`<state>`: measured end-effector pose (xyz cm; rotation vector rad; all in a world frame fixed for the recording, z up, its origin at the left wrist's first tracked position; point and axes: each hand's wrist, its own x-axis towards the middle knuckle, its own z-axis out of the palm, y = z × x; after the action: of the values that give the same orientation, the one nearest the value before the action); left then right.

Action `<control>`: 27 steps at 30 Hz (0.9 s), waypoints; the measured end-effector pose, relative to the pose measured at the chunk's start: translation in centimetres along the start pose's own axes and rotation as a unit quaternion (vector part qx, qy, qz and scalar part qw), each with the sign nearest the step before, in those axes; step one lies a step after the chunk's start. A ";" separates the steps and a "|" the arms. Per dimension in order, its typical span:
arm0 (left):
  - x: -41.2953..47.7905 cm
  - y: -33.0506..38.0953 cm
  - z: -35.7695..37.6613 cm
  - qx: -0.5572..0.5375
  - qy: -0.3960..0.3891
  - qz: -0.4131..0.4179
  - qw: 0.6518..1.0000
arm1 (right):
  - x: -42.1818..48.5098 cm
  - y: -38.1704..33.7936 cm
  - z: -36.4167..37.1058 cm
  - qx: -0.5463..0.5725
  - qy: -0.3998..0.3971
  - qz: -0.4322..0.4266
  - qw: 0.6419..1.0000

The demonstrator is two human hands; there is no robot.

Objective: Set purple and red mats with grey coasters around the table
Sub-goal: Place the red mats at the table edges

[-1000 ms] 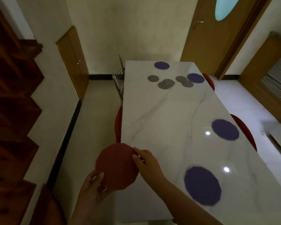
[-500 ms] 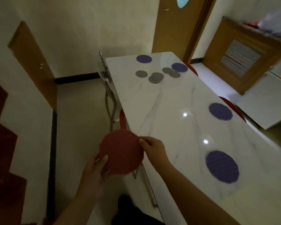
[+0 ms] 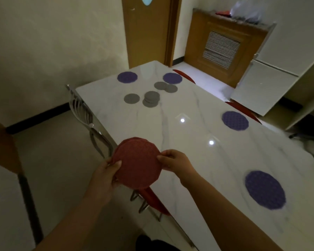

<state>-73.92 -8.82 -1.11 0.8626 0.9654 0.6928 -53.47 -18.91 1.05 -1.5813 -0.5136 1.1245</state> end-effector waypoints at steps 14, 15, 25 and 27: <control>14.4 3.7 4.7 0.132 -0.240 -0.142 0.951 | 2.7 -2.2 -0.1 0.068 0.299 0.035 0.951; 15.2 4.1 4.7 0.141 -0.263 -0.154 0.942 | 2.7 -2.0 0.4 0.083 0.320 0.042 0.943; 21.8 6.9 5.0 0.170 -0.364 -0.218 0.889 | 5.5 -0.8 5.4 0.084 0.479 0.027 0.873; 21.9 6.6 5.2 0.166 -0.367 -0.233 0.885 | 5.5 -0.5 5.8 0.053 0.499 0.016 0.865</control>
<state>-60.94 10.72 -2.72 1.0309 0.5556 -0.2359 -55.83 -11.44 -0.51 -1.8220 0.2720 0.2246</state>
